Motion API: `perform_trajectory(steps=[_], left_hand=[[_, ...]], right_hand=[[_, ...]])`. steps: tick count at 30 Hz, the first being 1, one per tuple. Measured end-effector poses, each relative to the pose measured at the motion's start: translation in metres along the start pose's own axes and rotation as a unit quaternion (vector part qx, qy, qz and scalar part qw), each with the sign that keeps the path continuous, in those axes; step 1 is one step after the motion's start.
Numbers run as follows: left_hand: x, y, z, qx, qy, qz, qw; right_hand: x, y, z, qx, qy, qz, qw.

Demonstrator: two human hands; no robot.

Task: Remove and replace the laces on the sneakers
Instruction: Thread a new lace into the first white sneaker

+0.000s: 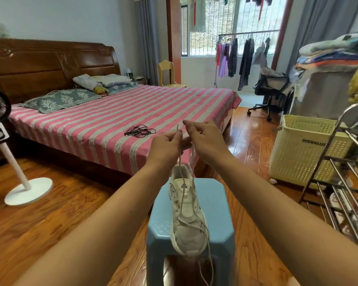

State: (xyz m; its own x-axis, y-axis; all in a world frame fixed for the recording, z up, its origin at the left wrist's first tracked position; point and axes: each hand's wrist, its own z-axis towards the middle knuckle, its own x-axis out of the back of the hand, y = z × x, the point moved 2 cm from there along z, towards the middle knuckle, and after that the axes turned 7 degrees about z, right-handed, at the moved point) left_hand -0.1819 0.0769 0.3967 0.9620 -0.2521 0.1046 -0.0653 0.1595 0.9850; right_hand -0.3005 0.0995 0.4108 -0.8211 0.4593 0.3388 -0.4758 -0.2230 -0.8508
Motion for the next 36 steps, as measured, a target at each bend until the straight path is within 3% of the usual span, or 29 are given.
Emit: perform_trajectory(steps=[6, 9, 11, 13, 15, 21, 28, 32, 36], left_hand=[[0.001, 0.003, 0.001, -0.031, -0.053, 0.017, 0.998], [0.005, 0.006, 0.005, -0.030, -0.056, 0.021, 0.998], [0.007, 0.006, 0.006, -0.019, -0.047, 0.007, 0.999], [0.007, 0.007, 0.006, -0.008, -0.047, -0.002, 0.999], [0.006, 0.008, 0.005, -0.005, -0.050, -0.003, 0.999], [0.017, 0.016, 0.007, -0.026, -0.016, 0.003, 1.000], [0.032, 0.019, 0.011, 0.003, 0.038, -0.159, 0.987], [0.030, 0.027, 0.012, -0.019, -0.002, -0.057, 0.998], [0.014, 0.033, 0.007, -0.040, -0.059, 0.056, 0.996]], right_hand=[[0.004, 0.001, 0.000, -0.049, -0.108, 0.141, 0.983], [0.005, 0.024, -0.014, -0.074, -0.114, 0.167, 0.977], [-0.002, 0.063, -0.042, -0.053, -0.093, 0.059, 0.993], [-0.018, 0.106, -0.076, -0.038, -0.148, -0.075, 0.985], [-0.034, 0.135, -0.100, -0.069, -0.190, -0.116, 0.972], [-0.048, 0.156, -0.109, -0.083, -0.166, -0.132, 0.974], [-0.049, 0.156, -0.109, -0.098, -0.175, -0.129, 0.971], [-0.052, 0.152, -0.117, -0.111, -0.163, -0.107, 0.975], [-0.048, 0.150, -0.150, -0.159, -0.098, -0.070, 0.980]])
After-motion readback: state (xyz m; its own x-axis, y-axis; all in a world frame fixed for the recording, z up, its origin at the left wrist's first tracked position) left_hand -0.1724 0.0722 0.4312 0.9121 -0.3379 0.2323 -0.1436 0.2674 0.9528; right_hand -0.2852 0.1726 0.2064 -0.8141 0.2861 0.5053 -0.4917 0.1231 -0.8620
